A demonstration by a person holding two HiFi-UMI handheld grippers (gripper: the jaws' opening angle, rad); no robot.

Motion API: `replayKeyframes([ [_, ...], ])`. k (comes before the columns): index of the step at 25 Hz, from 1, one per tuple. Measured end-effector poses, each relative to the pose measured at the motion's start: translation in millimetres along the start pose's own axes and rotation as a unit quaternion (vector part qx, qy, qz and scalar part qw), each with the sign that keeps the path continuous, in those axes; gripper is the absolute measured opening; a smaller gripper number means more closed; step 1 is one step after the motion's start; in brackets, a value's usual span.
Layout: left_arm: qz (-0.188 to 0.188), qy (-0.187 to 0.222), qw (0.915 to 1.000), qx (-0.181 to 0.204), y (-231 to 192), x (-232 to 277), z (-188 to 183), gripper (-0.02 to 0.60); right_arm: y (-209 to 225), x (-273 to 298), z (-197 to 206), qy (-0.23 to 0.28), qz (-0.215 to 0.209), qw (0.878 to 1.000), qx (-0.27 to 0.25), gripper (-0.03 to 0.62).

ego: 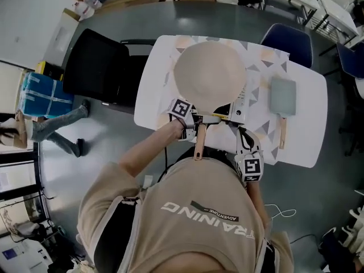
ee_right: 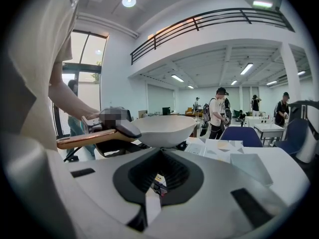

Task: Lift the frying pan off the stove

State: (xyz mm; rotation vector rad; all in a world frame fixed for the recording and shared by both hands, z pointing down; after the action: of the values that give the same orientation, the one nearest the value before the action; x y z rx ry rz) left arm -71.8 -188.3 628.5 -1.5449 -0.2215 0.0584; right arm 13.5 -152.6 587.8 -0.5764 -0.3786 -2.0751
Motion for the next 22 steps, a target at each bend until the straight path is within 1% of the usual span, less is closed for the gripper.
replayKeyframes([
  [7,0.016,0.008,0.9998,0.007,18,-8,-8,0.164,-1,-3,-12,0.011,-0.005,1.0,-0.012,-0.002],
  [10,0.006,0.009,0.9999,0.006,25,-11,-7,0.164,4,-5,-19,0.018,-0.003,1.0,-0.014,-0.003],
  [13,-0.007,0.004,0.9998,0.016,30,-14,-7,0.164,6,-3,-28,0.03,-0.003,0.999,-0.017,-0.003],
  [16,-0.006,0.001,0.9997,0.023,37,-13,-5,0.164,7,-3,-35,0.039,0.0,0.999,-0.023,-0.003],
  [19,-0.005,-0.004,0.9992,0.039,44,-12,-3,0.167,6,-6,-44,0.052,0.003,0.998,-0.023,-0.003],
  [22,-0.008,-0.008,0.999,0.044,47,-11,-2,0.167,4,-8,-46,0.06,0.002,0.998,-0.023,-0.003],
])
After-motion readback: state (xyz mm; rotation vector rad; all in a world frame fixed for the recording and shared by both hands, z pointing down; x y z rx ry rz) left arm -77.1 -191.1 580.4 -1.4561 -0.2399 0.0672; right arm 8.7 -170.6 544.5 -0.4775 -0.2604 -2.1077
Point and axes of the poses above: the fingertips, and each gripper's own axes: x forward along the fingers, y to its right, z out of its underside, the point moved 1 cm from there along -x, backward along the fingers, and after that the axes turned 11 degrees about -y, right-handed, at the moved point
